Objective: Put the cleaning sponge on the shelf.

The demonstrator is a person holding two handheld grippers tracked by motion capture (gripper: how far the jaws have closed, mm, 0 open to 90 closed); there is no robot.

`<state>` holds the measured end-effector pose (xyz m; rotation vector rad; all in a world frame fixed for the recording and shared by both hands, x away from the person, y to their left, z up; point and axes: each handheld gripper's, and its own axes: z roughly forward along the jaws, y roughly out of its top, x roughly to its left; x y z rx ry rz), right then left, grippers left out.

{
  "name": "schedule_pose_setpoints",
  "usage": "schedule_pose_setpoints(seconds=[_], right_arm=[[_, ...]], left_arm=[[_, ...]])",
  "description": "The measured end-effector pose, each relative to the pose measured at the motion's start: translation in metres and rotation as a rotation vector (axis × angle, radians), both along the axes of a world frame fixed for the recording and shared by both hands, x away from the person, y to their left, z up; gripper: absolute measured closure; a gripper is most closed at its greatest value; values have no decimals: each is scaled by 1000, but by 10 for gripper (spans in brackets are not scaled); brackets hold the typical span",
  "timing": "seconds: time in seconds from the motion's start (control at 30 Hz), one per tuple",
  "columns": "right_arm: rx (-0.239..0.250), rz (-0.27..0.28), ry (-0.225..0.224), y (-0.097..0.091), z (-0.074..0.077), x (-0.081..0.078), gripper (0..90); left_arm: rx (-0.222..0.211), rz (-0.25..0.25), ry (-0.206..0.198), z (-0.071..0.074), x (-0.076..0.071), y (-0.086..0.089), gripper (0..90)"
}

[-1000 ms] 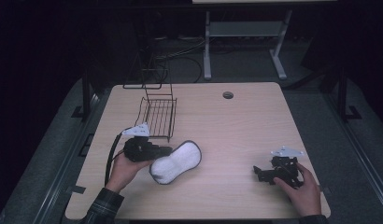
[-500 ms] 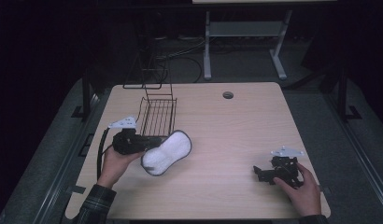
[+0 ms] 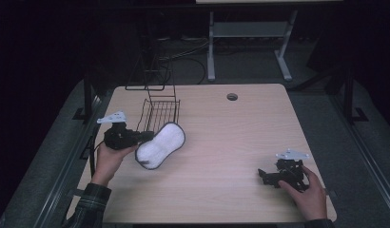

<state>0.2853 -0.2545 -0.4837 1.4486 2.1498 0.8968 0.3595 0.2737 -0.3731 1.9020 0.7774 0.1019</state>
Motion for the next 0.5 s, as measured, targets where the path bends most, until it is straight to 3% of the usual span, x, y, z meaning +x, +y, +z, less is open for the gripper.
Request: schedule_pose_setpoints(seconds=[0.5], right_arm=[[0, 0, 0, 0, 0, 0, 0]], left_arm=[[-4, 64, -22, 12, 22, 19, 893]])
